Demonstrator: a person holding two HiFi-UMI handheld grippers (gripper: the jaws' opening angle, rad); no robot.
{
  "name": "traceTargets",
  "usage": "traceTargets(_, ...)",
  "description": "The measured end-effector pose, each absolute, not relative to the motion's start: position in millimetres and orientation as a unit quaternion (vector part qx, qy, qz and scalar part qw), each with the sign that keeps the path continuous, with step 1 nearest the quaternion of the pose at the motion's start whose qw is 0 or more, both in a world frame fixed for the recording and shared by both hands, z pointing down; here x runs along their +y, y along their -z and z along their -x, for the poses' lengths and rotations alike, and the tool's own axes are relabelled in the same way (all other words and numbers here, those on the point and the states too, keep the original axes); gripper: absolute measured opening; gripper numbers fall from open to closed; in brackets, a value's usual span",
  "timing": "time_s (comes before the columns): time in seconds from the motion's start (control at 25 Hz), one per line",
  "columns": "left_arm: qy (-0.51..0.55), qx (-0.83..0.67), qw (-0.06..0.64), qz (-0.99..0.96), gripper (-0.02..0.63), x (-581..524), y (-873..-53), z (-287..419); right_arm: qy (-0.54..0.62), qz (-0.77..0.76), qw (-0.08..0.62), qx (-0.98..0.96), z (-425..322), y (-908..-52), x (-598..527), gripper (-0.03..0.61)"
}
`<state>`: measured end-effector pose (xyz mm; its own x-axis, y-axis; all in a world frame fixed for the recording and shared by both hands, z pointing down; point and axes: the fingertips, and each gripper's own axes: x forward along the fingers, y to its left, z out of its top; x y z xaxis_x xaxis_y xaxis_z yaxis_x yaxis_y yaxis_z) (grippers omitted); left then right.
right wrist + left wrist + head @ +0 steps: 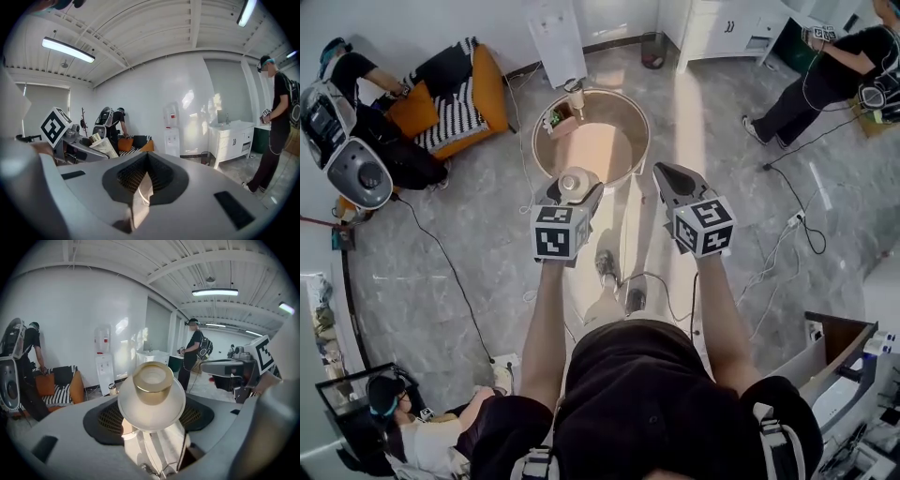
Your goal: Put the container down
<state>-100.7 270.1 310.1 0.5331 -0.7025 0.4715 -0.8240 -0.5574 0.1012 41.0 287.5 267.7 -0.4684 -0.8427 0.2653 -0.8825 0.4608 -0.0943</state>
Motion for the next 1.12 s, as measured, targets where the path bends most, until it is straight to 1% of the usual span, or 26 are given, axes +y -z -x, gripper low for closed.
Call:
traceTargets(0.36, -0.198, -0.428, 0.144, -0.870, 0.344, 183.3, -314.5, 115.4, -0.106, -0.514, 0.100, -0.845, -18.5, -256.4, 198.1, 0.003)
traceTargets(0.6, -0.205, -0.416, 0.135, -0.876, 0.344, 140.5, -314.7, 124.5, -0.106, -0.528, 0.097, -0.837, -7.7, -256.9, 159.0, 0.003)
traceTargets(0.76, -0.194, -0.399, 0.141, -0.885, 0.344, 124.0, -312.1, 122.3, -0.104, -0.534, 0.096, -0.834, -0.7, -256.8, 140.8, 0.003)
traceTargets(1.12, -0.210, -0.388, 0.147, -0.885, 0.344, 104.2, -327.5, 127.3, -0.115, -0.538, 0.099, -0.829, 5.1, -264.5, 118.2, 0.003)
